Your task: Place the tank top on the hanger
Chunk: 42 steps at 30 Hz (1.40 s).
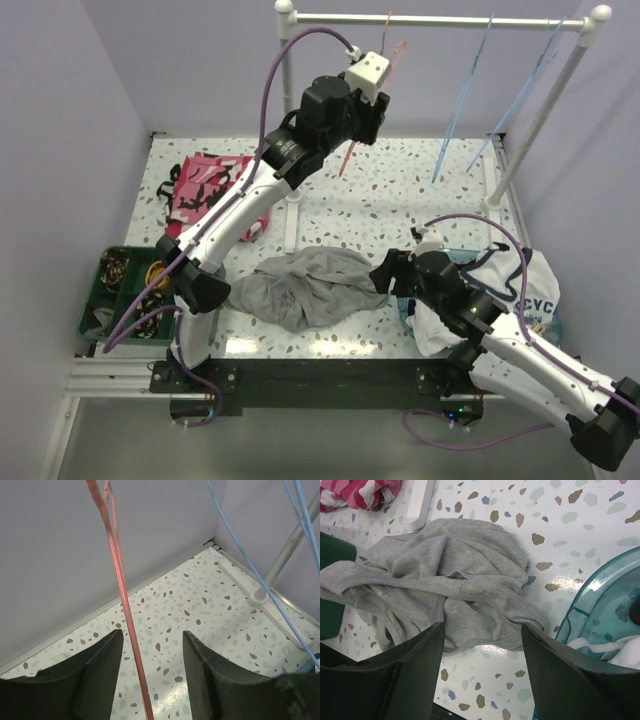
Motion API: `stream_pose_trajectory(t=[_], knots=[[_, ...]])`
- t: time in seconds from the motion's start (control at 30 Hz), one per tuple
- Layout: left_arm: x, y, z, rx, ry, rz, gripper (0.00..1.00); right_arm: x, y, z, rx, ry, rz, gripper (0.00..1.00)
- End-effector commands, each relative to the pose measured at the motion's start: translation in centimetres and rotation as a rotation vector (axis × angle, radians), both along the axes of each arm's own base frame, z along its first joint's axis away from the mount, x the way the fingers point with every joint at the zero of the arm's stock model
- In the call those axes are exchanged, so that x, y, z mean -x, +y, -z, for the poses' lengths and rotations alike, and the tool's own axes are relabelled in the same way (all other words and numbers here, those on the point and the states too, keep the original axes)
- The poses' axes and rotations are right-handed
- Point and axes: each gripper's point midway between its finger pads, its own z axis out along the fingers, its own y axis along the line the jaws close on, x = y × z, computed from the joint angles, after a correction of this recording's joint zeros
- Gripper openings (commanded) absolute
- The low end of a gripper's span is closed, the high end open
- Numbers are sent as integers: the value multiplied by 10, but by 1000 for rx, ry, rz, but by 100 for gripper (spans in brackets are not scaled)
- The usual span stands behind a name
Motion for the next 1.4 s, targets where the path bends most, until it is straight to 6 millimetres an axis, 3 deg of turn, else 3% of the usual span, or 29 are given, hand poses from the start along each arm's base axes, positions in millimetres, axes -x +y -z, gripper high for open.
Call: stream_pose_trajectory(t=[0.0,0.17,0.43,0.73,0.9,0.93,1.0,1.03,1.2,1.37], knots=[[-16,6,-4,15,-44,-77,49,-3,2,-15,-17,-33,-2,66],[-21,12,-9,21,-64,-118,37,-1,0,-9,-18,-21,3,66],[-21,18,-21,8,-114,-160,1,-1,2,-8,-26,-18,-1,66],[-10,31,-65,52,-235,-247,0,-2,3,-5,-17,-10,-4,65],[1,40,-81,70,-256,-244,0,-2,4,-4,-14,-12,-4,65],[1,41,-74,60,-249,-245,0,-2,3,-4,-11,-12,-6,65],[11,49,-85,83,-264,-239,0,-3,3,-4,-9,-17,-5,66],[11,48,-79,79,-265,-236,0,-3,3,-4,-6,-15,-6,66],[24,55,-90,103,-285,-210,0,-4,2,-1,7,-14,-7,66],[31,58,-83,72,-263,-194,0,-5,0,0,26,-19,-3,66]])
